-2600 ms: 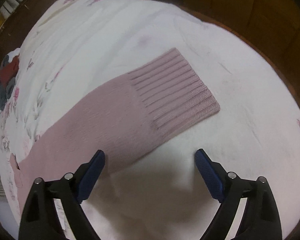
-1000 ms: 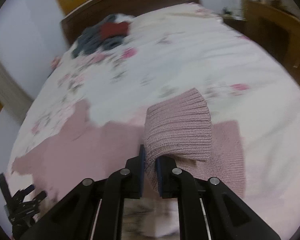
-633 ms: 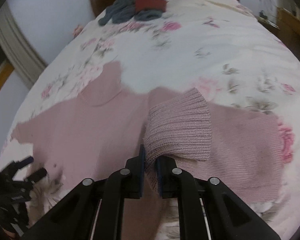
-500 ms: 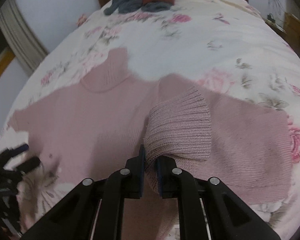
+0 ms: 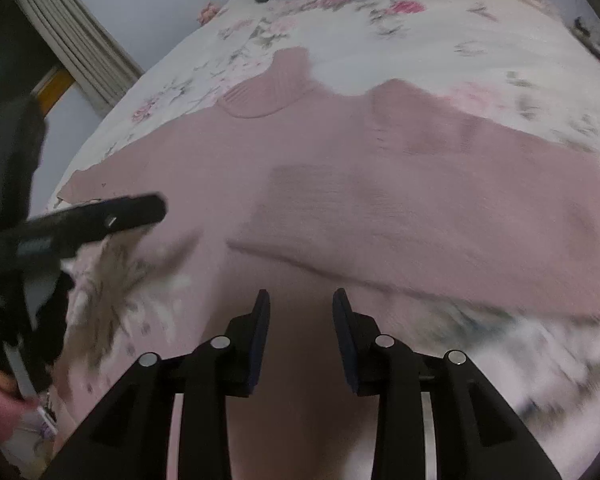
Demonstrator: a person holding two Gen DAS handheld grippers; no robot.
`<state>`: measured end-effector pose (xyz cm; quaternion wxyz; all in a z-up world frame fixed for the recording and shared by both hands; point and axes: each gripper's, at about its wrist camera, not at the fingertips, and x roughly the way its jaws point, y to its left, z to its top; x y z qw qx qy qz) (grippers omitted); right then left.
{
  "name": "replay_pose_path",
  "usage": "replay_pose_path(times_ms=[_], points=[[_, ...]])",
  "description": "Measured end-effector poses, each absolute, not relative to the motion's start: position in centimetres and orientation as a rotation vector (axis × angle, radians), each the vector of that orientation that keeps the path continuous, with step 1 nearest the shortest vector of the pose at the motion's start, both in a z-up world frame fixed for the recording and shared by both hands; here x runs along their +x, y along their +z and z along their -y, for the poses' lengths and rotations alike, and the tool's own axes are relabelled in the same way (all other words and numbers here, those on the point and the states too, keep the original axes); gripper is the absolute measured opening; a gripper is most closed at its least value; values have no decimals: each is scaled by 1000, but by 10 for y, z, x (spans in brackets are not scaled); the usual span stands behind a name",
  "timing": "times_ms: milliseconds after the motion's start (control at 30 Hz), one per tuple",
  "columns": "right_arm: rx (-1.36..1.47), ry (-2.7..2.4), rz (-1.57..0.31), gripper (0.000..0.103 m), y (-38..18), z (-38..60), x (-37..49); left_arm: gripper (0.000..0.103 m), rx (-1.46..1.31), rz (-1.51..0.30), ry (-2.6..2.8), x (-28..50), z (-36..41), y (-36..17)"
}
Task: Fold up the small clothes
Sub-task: 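Fold the held sleeve across the sweater body with the right tool, release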
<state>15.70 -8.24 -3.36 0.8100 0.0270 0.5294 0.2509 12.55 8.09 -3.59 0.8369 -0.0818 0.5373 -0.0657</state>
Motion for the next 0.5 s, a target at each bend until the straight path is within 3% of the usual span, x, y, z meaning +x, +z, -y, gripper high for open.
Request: replay_pose_path(times_ms=[333, 367, 433, 500], points=[[197, 399, -1095, 33, -20, 174, 124, 98, -169, -1288, -170, 157, -33, -78], [198, 391, -1093, 34, -21, 178, 121, 96, -185, -1301, -179, 159, -31, -82], [197, 387, -1089, 34, -23, 182, 116, 68, -243, -1335, -213, 166, -27, -91], [195, 387, -1087, 34, -26, 184, 113, 64, -293, -1359, -235, 169, -24, -97]])
